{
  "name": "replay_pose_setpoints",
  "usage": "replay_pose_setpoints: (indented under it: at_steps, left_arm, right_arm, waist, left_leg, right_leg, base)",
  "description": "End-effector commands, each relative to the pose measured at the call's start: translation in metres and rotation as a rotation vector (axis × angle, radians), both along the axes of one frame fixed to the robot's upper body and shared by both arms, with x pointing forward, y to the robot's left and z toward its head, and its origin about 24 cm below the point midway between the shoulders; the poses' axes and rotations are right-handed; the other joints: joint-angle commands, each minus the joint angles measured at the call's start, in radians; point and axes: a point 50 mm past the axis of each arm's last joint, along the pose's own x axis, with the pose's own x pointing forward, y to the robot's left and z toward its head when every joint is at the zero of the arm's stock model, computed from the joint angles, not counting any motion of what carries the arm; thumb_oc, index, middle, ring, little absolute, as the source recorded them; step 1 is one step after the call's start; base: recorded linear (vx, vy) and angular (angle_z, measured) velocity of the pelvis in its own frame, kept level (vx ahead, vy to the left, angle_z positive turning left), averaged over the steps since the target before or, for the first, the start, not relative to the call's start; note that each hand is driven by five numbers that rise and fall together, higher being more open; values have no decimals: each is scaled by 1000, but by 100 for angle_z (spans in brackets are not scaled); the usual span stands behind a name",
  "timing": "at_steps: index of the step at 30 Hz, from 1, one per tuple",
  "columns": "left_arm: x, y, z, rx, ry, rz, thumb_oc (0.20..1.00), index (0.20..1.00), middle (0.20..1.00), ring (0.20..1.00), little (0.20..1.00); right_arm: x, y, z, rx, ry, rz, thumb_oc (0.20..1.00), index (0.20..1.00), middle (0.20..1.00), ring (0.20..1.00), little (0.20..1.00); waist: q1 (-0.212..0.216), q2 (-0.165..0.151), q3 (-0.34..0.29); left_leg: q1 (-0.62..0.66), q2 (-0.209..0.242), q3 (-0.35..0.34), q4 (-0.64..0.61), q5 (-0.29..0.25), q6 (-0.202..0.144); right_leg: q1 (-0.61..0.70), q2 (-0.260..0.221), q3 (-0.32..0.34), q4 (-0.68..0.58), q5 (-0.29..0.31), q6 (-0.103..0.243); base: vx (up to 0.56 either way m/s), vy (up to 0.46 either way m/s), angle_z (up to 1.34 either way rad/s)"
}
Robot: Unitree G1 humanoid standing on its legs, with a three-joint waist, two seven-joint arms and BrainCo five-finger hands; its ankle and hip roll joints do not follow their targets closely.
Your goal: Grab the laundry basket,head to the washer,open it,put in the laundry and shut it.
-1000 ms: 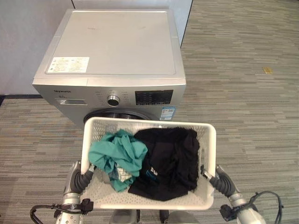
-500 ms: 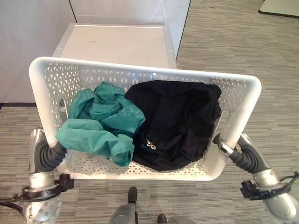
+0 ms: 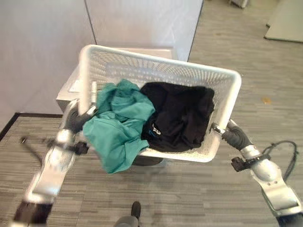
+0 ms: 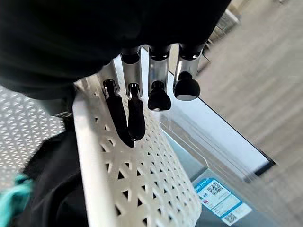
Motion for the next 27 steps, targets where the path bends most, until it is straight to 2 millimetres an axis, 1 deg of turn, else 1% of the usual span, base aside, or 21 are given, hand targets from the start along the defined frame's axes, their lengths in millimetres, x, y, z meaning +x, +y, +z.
replay_pose_setpoints:
  at_steps: [1,2,3,5,7,9,10,11,12,13,14,16,17,18,19,20,22,23,25,26,27]
  left_arm:
    - [15,49,97,-110,-290,183,200,200,200,200,200]
    - [28,40,123,-87,-332,178,200,200,200,200,200]
    - [34,34,142,-96,-375,172,200,200,200,200,200]
    - [39,26,156,-94,-390,148,200,200,200,200,200]
    - [41,26,171,-82,-416,152,200,200,200,200,200]
    - [42,26,179,-74,-425,156,200,200,200,200,200]
    - [48,25,185,-56,-420,168,200,200,200,200,200]
    - [52,22,182,-51,-403,168,200,200,200,200,200]
    - [53,22,184,-49,-404,168,200,200,200,200,200]
    - [53,21,186,-33,-400,170,200,200,200,200,200]
    - [56,14,180,-20,-378,144,200,200,200,200,200]
    - [60,9,176,-9,-356,135,200,200,200,200,200]
    - [65,8,167,37,-315,149,200,200,200,200,200]
    - [70,3,163,47,-285,146,200,200,200,200,200]
    - [70,5,165,59,-286,159,200,200,200,200,200]
    - [72,6,170,73,-286,182,200,200,200,200,200]
    - [75,6,169,76,-272,194,200,200,200,200,200]
    - [77,8,167,80,-259,200,200,200,200,200,200]
    - [76,14,169,78,-259,225,200,200,200,200,200]
    - [76,11,172,77,-266,223,200,200,200,200,200]
    - [76,12,171,82,-264,225,200,200,200,200,200]
  right_arm:
    - [12,-72,50,24,-92,-283,200,200,200,200,200]
    - [20,-87,83,-38,-146,-320,200,200,200,200,200]
    - [25,-96,107,-59,-200,-363,200,200,200,200,200]
    - [33,-95,127,-89,-249,-365,200,200,200,200,200]
    - [39,-102,142,-103,-273,-412,200,200,200,200,200]
    - [43,-105,147,-104,-281,-432,200,200,200,200,200]
    - [46,-116,147,-90,-282,-497,200,200,200,200,200]
    - [48,-124,140,-83,-264,-549,200,200,200,200,200]
    - [49,-124,141,-81,-265,-549,200,200,200,200,200]
    - [52,-124,139,-99,-233,-552,200,200,200,200,200]
    - [57,-124,119,-83,-169,-569,200,200,200,200,200]
    - [61,-122,112,-85,-145,-568,200,200,200,200,200]
    - [67,-116,90,-93,-68,-557,200,200,200,200,200]
    - [81,-100,77,-80,-26,-519,200,200,200,200,200]
    - [87,-93,75,-86,-11,-503,200,200,200,200,200]
    - [102,-79,69,-88,35,-475,200,200,200,200,200]
    - [114,-69,68,-91,73,-461,200,200,200,200,200]
    - [119,-66,72,-110,72,-467,200,200,200,200,200]
    - [124,-58,74,-114,83,-446,200,200,200,200,200]
    - [125,-57,78,-114,92,-438,200,200,200,200,200]
    - [125,-54,77,-120,103,-414,200,200,200,200,200]
  waist:
    - [7,-3,-27]
    - [7,-13,-16]
    - [19,-24,17]
    - [36,-29,51]
    - [40,-32,60]
    - [44,-38,56]
    - [63,-31,50]
    - [76,-29,47]
    - [78,-34,46]
    - [89,-28,28]
    - [94,-27,6]
    - [98,-29,-5]
    - [98,-30,-7]
    - [103,-17,17]
    - [104,-10,26]
    - [114,-2,24]
    - [118,0,20]
    - [114,1,29]
    - [115,-5,31]
    - [108,-16,34]
    - [104,-18,34]
  left_leg:
    - [120,131,-19,82,-210,-77]
    - [73,139,-32,175,-218,-97]
    - [-2,122,-62,310,-206,-108]
    - [-69,94,-100,422,-177,-100]
    - [-124,81,-98,402,-181,-90]
    - [-132,83,-78,347,-173,-86]
    - [-190,75,-39,250,-129,-84]
    - [-214,67,-19,224,-112,-86]
    - [-213,65,-15,218,-108,-86]
    - [-187,64,-11,195,-112,-80]
    - [-177,34,-36,227,-131,-65]
    - [-167,18,-46,251,-152,-52]
    - [-134,0,-30,280,-192,-19]
    - [-95,2,-14,286,-212,6]
    - [-85,3,-7,285,-218,14]
    - [-50,0,1,266,-235,21]
    - [-22,3,7,237,-242,19]
    - [-8,8,12,230,-247,17]
    - [-9,6,15,239,-258,16]
    - [-9,-1,4,239,-258,15]
    - [-4,0,4,230,-258,14]
  right_leg:
    - [-130,-78,-16,-39,132,68]
    - [-124,-67,-27,-28,112,53]
    - [-125,-66,-36,-21,116,38]
    - [-120,-62,-40,-16,111,31]
    - [-104,-66,-54,-18,95,36]
    - [-97,-70,-56,-24,91,42]
    - [-70,-72,-64,-35,78,53]
    - [-56,-76,-66,-38,69,56]
    - [-58,-80,-63,-39,69,57]
    - [-55,-84,-54,-28,55,70]
    - [-47,-119,-44,11,42,94]
    - [-53,-139,-36,36,44,103]
    - [-81,-171,-18,147,107,127]
    - [-163,-174,-3,272,176,141]
    - [-197,-174,-3,310,186,145]
    - [-219,-196,-62,253,182,144]
    - [-226,-194,-86,150,180,138]
    - [-260,-195,-85,120,212,140]
    - [-239,-196,-81,60,204,143]
    - [-231,-183,-43,45,221,144]
    - [-227,-178,-35,31,218,141]
  base:
    - [20,-164,35]
    - [-65,-172,54]
    - [-94,-185,58]
    - [-93,-47,50]
    - [74,69,3]
    - [150,110,7]
    - [201,178,31]
    - [200,181,23]
    - [168,185,22]
    - [303,301,5]
    - [404,395,-23]
    - [293,285,-47]
    - [227,339,-18]
    - [229,393,-28]
    - [147,278,-62]
    - [142,144,-103]
    - [136,31,-67]
    - [64,-20,-22]
    - [89,-23,-5]
    - [109,-37,21]
    - [96,-41,35]
